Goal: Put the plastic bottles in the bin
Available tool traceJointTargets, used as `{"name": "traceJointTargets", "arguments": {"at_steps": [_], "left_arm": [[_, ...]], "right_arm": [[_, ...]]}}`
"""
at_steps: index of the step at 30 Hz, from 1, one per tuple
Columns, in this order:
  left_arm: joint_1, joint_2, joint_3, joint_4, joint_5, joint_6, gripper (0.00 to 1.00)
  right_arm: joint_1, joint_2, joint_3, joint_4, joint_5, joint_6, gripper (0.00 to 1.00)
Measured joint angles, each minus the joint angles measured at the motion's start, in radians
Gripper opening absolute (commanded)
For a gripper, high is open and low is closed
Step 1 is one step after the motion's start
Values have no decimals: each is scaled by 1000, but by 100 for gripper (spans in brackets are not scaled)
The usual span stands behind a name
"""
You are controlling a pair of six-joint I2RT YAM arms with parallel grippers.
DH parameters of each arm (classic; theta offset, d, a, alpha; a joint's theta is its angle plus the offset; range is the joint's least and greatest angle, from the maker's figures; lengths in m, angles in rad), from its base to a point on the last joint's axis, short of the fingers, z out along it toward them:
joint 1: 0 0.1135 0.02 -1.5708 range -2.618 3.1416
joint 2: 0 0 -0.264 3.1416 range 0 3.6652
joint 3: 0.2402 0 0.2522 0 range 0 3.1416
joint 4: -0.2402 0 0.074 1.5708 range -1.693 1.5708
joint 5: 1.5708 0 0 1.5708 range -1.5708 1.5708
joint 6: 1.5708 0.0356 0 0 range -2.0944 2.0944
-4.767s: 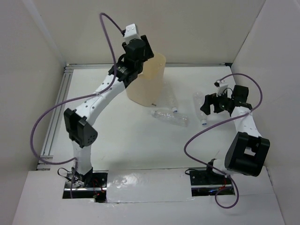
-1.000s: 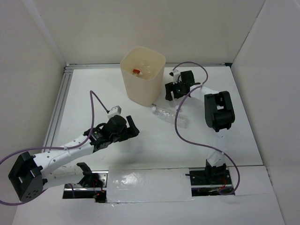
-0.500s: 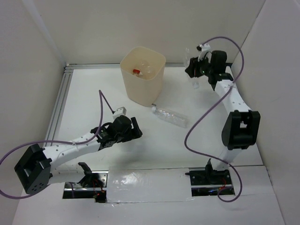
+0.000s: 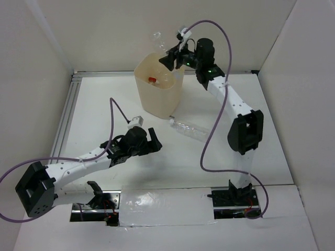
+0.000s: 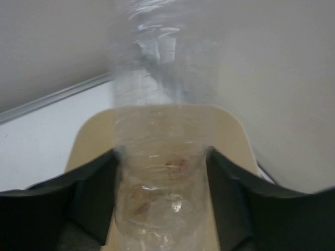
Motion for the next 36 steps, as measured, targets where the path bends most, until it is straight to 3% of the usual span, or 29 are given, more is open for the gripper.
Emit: {"name": "traceJointTargets", "arguments": {"at_steps": [2,6,11,15,19,23,26,29,32,36], "left_arm": [[0,-19,-5,0,0,0,100],[0,-49,-15,-5,-3,-3,100],[0,-66,-32,-7,-6,-5,100],[0,-65,-41,-8,-8,-6,100],[0,-62,-41,-4,-10,-5,100],[0,-50,-41,-2,-9,-3,100],[1,-46,-41,-2,-10,1,100],[7,-46,-41,-3,-10,2,100],[8,-45,-41,-5,-11,3,100],[9,-47,-41,-11,-13,2,100]], "right_arm": [[18,80,51,-3,11,14,83],[37,148,58,-35,22,36,90],[34,157,121,-86,19,39,92],[-16,64,96,-107,-34,-3,90],[-135,-165,-108,-137,-130,-125,86],[-227,-370,-265,-341,-230,-432,79],[-192,-477,-433,-513,-267,-675,79],[-117,-528,-661,-618,-245,-800,89],[-41,-528,-880,-624,-167,-835,93],[13,-501,-982,-595,-47,-791,96]]}}
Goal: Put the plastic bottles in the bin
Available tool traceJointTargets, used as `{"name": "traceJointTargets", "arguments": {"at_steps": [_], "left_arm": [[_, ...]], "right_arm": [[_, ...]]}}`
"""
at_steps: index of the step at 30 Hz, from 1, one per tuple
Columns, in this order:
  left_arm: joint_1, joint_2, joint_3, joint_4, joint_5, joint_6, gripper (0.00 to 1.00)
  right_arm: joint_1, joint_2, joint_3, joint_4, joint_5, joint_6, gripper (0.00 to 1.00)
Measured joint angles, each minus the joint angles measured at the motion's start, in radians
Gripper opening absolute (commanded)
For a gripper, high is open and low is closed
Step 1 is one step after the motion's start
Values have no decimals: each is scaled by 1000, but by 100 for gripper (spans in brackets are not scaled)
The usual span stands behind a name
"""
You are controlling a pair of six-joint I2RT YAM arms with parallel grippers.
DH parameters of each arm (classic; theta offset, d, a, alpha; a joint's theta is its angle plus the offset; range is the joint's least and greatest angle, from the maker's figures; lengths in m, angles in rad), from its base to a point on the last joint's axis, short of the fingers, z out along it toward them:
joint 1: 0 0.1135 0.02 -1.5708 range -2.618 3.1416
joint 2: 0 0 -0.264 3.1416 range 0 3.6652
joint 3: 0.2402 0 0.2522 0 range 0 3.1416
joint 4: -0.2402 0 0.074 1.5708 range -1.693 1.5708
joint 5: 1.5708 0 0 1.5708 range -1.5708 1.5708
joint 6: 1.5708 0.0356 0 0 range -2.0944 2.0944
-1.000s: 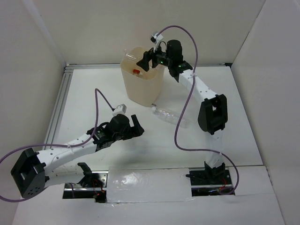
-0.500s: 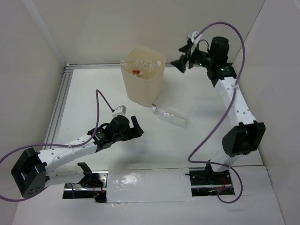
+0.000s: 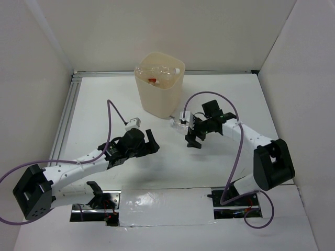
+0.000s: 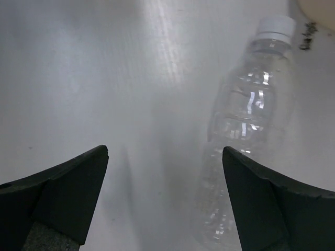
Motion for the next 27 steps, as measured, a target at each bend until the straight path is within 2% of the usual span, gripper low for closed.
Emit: {"name": "traceJointTargets", "arguments": {"at_steps": [6,12,18,22,23,26,27], "left_arm": [[6,-30,0,-23,-10,-2,100],[10,-47,-5,-30,-18,-3,100],[10,-45,-8,-37,-19,-2,100],[10,-45,-8,-37,-20,-2,100],[10,-45,-8,-37,-21,-2,100],[10,-51,-8,-38,-25,-2,100],[10,-55,-8,-39,-25,-2,100]], "right_arm": [[3,49,-1,153,146,56,96],[5,92,1,212,230,72,96],[10,240,20,248,273,76,88],[16,290,46,255,271,96,65],[17,290,51,254,271,97,53],[-1,266,58,225,221,85,33],[-3,260,58,219,213,84,33]]}}
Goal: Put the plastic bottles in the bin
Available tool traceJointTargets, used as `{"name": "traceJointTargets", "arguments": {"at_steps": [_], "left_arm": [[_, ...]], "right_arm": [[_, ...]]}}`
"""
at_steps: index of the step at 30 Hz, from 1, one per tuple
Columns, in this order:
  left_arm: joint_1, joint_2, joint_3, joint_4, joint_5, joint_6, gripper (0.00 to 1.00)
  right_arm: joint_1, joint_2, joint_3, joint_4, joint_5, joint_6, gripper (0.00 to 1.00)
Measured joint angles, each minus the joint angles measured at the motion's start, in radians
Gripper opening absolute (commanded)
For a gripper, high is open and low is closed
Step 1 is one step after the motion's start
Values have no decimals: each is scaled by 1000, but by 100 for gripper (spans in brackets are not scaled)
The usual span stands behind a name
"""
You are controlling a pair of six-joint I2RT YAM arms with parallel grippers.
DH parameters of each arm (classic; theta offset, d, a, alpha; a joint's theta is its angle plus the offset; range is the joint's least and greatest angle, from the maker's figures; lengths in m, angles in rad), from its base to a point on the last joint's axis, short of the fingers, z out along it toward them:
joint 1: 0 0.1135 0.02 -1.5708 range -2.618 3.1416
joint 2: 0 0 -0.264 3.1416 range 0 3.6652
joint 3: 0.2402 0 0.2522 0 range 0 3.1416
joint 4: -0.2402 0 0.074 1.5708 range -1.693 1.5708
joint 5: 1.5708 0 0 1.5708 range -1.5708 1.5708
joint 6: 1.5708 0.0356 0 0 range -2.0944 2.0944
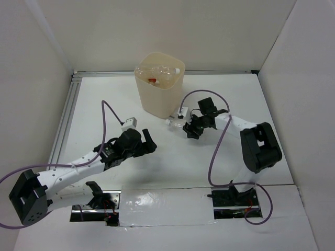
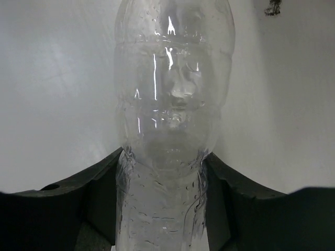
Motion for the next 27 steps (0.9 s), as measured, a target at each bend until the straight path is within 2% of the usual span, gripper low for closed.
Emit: {"name": "traceJointTargets", "arguments": {"at_steps": [2,5,9,13,16,20,24,27], "left_arm": [[0,-12,-1,-1,0,0,100],[0,-25,-3,-1,-3,0,100],[1,-26,-12,3,-3,1,100],[6,-26,-18,5,1,5,100],[8,-26,-18,9,2,11,100],[8,-26,-18,10,5,26,100],[8,-63,-26,8,4,24,100],[8,-121,-45,2,1,21,100]], "right_arm": [[-26,-67,0,-71,-76,-53,32],[-69,-268,3,-177,-196,-151,32],[-76,-520,97,-209,-314,-188,32],[-58,-547,259,-119,-354,-89,34],[-51,-434,397,-9,-350,17,35],[-44,-146,634,124,-316,166,37],[-44,171,914,139,-275,269,38],[-44,413,1205,115,-267,345,41]]}}
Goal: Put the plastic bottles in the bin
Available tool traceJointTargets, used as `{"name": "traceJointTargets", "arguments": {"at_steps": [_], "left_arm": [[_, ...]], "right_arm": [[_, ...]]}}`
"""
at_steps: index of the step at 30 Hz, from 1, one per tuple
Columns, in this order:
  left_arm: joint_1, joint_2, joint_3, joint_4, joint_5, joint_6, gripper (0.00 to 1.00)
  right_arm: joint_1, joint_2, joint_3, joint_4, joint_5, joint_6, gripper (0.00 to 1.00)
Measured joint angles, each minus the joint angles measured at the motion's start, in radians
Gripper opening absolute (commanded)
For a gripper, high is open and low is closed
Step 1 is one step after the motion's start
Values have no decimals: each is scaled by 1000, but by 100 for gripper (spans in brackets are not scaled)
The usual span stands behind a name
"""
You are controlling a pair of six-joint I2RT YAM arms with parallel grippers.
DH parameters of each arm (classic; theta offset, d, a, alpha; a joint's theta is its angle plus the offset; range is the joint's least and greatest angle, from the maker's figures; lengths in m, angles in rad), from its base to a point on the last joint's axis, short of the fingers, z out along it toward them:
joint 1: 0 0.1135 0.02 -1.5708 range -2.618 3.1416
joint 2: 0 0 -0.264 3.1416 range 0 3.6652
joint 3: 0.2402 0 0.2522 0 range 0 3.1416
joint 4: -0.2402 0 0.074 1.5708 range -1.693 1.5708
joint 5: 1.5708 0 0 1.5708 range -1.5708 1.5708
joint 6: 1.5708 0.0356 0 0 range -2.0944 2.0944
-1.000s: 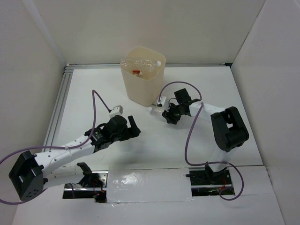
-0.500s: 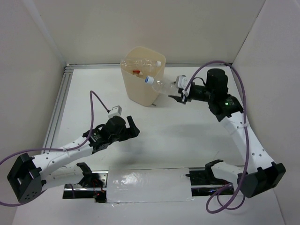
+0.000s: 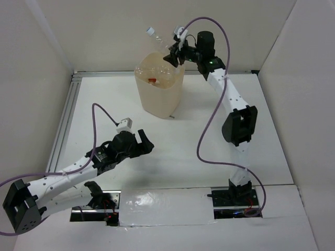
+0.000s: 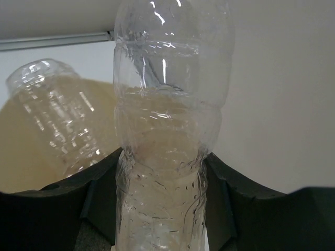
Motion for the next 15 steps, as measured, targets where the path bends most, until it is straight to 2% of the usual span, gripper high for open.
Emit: {"name": "traceJointTargets", "arguments": {"at_steps": [2,4,10,12,15], "left_arm": [[0,-26,-10,-5,-3,-3,100],[0,-44,-20,-17,-8,-8,100],[1,-86,-53,-49,-12,-29,100],[1,-86,-53,-55,-14,-29,100],[1,-83,-53,-52,-16,-29,100]], "right_arm": [[0,105,129,-3,2,46,42],[0,156,188,-7,2,87,43],[2,172,197,-19,23,121,44],[3,172,197,-40,33,110,48],[3,171,197,-88,43,80,64]]}}
